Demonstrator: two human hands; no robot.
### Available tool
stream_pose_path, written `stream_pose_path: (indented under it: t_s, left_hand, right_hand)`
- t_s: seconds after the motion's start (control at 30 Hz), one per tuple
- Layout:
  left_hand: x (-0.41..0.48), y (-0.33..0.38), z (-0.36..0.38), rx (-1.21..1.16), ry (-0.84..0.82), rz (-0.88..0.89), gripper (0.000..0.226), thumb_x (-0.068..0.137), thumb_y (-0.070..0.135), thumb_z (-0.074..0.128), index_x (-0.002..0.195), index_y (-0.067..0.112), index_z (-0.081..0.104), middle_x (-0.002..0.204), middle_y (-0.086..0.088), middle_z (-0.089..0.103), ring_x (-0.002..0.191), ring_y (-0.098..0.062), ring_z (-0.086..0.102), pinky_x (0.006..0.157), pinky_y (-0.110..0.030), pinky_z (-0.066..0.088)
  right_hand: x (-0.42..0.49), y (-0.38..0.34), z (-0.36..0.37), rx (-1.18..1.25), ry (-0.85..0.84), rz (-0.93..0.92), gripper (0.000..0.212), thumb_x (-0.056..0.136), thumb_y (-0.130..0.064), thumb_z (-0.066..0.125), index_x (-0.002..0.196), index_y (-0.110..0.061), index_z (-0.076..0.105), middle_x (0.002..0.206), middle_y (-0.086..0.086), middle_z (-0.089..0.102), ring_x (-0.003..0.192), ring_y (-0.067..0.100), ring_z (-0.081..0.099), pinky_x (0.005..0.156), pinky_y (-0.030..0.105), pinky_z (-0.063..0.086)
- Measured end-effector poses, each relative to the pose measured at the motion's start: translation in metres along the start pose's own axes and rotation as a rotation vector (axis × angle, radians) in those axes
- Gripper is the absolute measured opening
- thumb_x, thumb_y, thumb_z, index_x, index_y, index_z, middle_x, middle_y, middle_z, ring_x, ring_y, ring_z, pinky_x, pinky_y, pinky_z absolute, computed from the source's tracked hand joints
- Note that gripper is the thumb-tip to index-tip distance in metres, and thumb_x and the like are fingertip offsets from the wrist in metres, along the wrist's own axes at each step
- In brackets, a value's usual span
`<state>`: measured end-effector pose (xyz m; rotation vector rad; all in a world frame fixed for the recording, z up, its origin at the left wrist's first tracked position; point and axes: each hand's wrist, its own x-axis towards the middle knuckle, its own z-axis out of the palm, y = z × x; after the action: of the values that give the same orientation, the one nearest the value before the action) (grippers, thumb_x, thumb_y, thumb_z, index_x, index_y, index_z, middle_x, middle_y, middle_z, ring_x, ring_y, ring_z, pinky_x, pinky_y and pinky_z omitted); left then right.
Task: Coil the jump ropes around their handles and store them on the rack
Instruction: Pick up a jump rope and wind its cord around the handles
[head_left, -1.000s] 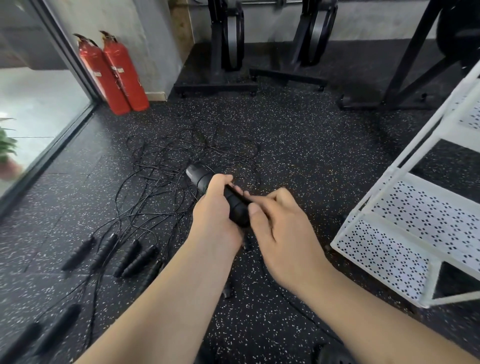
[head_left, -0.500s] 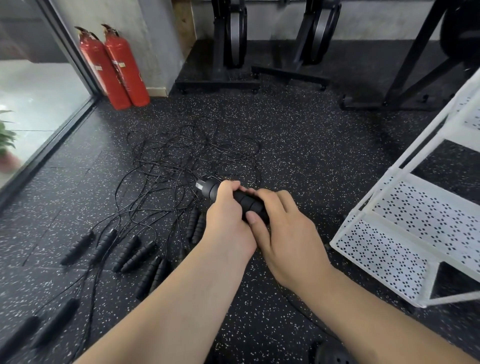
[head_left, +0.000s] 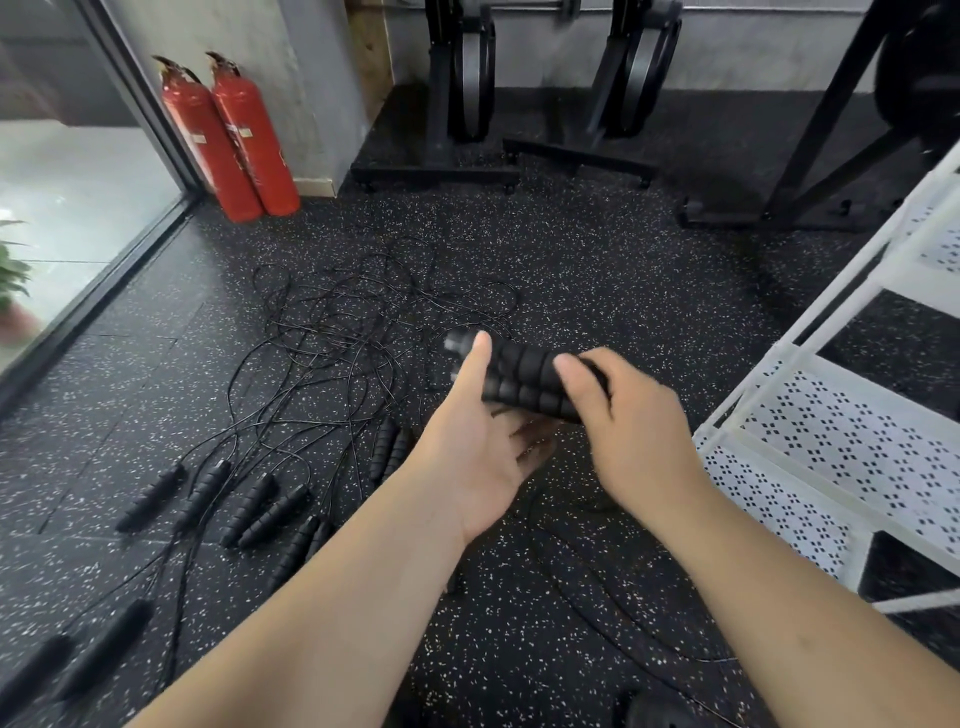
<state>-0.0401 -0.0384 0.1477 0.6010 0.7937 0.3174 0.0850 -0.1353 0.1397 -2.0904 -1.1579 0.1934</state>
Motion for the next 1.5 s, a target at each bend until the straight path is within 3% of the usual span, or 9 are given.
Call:
stream_pose_path:
  t_s: [0.1, 0.2, 0.3, 0.43, 0.53, 0.6, 0.9, 1.3, 1.5]
  left_hand:
    - [-0.009, -0.005, 0.005, 0.258, 0.106, 0.029, 0.069, 0.098, 0.068, 0.060, 0.136, 0.011, 0.059, 0.116, -0.011, 0.079, 0.105, -0.026, 0.078, 0.099, -0.045, 0.061]
    - [-0.018, -0.010, 0.004, 0.815, 0.323, 0.454, 0.059, 0.094, 0.060, 0.070, 0.138, 0.026, 0.050, 0.119, 0.008, 0.066, 0.103, -0.006, 0.068, 0.083, -0.018, 0.056]
    - [-0.020, -0.011, -0.005, 1.563, 0.388, 1.026, 0.089, 0.085, 0.062, 0.076, 0.155, 0.026, 0.035, 0.152, 0.007, 0.036, 0.146, -0.016, 0.034, 0.121, -0.033, 0.033]
    - [-0.016, -0.012, -0.008, 2.029, 0.395, 1.041, 0.109, 0.080, 0.065, 0.077, 0.163, 0.013, 0.030, 0.166, -0.006, 0.033, 0.160, -0.032, 0.020, 0.131, -0.054, 0.016]
    - [-0.012, -0.009, -0.012, 2.057, 0.443, 1.018, 0.074, 0.077, 0.048, 0.086, 0.138, 0.024, 0.052, 0.126, 0.003, 0.059, 0.121, -0.026, 0.056, 0.113, -0.044, 0.041]
    - [-0.012, -0.007, -0.012, 2.055, 0.452, 0.954, 0.060, 0.076, 0.038, 0.087, 0.125, 0.026, 0.054, 0.113, 0.006, 0.059, 0.102, -0.024, 0.057, 0.092, -0.040, 0.048]
    - [-0.015, -0.014, -0.004, 2.065, 0.451, 0.885, 0.044, 0.089, 0.040, 0.072, 0.120, 0.026, 0.045, 0.113, 0.008, 0.059, 0.099, -0.022, 0.061, 0.073, -0.034, 0.038]
    - [-0.010, -0.016, -0.008, 2.056, 0.484, 0.920, 0.049, 0.088, 0.029, 0.075, 0.125, 0.024, 0.044, 0.115, 0.004, 0.054, 0.100, -0.024, 0.057, 0.081, -0.038, 0.046]
    - [-0.009, -0.014, -0.009, 2.073, 0.472, 0.885, 0.043, 0.089, 0.032, 0.075, 0.119, 0.024, 0.044, 0.110, 0.005, 0.055, 0.097, -0.023, 0.059, 0.075, -0.035, 0.042]
  right_hand:
    - [0.013, 0.017, -0.017, 0.057, 0.038, 0.135, 0.052, 0.108, -0.064, 0.037, 0.095, -0.024, 0.067, 0.075, -0.006, 0.069, 0.075, 0.018, 0.068, 0.069, 0.036, 0.051]
    - [0.022, 0.031, -0.026, 0.180, 0.015, 0.246, 0.059, 0.100, -0.075, 0.038, 0.094, -0.027, 0.071, 0.079, -0.002, 0.074, 0.081, 0.024, 0.073, 0.081, 0.054, 0.060]
    - [0.021, 0.032, -0.032, 0.228, -0.097, 0.210, 0.059, 0.099, -0.077, 0.041, 0.092, -0.027, 0.072, 0.077, 0.000, 0.075, 0.075, 0.025, 0.074, 0.080, 0.056, 0.060]
    - [0.013, 0.012, -0.038, 0.237, -0.318, 0.121, 0.056, 0.108, -0.063, 0.042, 0.089, -0.019, 0.071, 0.068, -0.001, 0.074, 0.057, 0.014, 0.056, 0.065, 0.035, 0.046]
    - [0.007, -0.001, -0.040, 0.246, -0.414, 0.122, 0.061, 0.109, -0.063, 0.039, 0.088, -0.015, 0.070, 0.069, 0.004, 0.075, 0.059, 0.017, 0.054, 0.064, 0.035, 0.043]
    - [0.005, -0.005, -0.040, 0.266, -0.417, 0.177, 0.066, 0.107, -0.067, 0.038, 0.088, -0.013, 0.071, 0.066, 0.006, 0.074, 0.060, 0.018, 0.055, 0.067, 0.038, 0.044]
    - [0.007, -0.008, -0.034, 0.172, -0.277, 0.326, 0.075, 0.104, -0.074, 0.036, 0.062, -0.019, 0.065, 0.056, 0.003, 0.069, 0.044, 0.005, 0.053, 0.063, 0.033, 0.040]
    - [0.000, -0.003, -0.022, 0.267, -0.278, 0.320, 0.064, 0.105, -0.071, 0.036, 0.093, -0.021, 0.074, 0.077, 0.006, 0.078, 0.067, 0.017, 0.067, 0.076, 0.038, 0.053]
    - [0.000, -0.003, -0.018, 0.362, -0.278, 0.374, 0.064, 0.104, -0.072, 0.040, 0.096, -0.020, 0.075, 0.070, 0.005, 0.072, 0.057, 0.013, 0.056, 0.065, 0.035, 0.046]
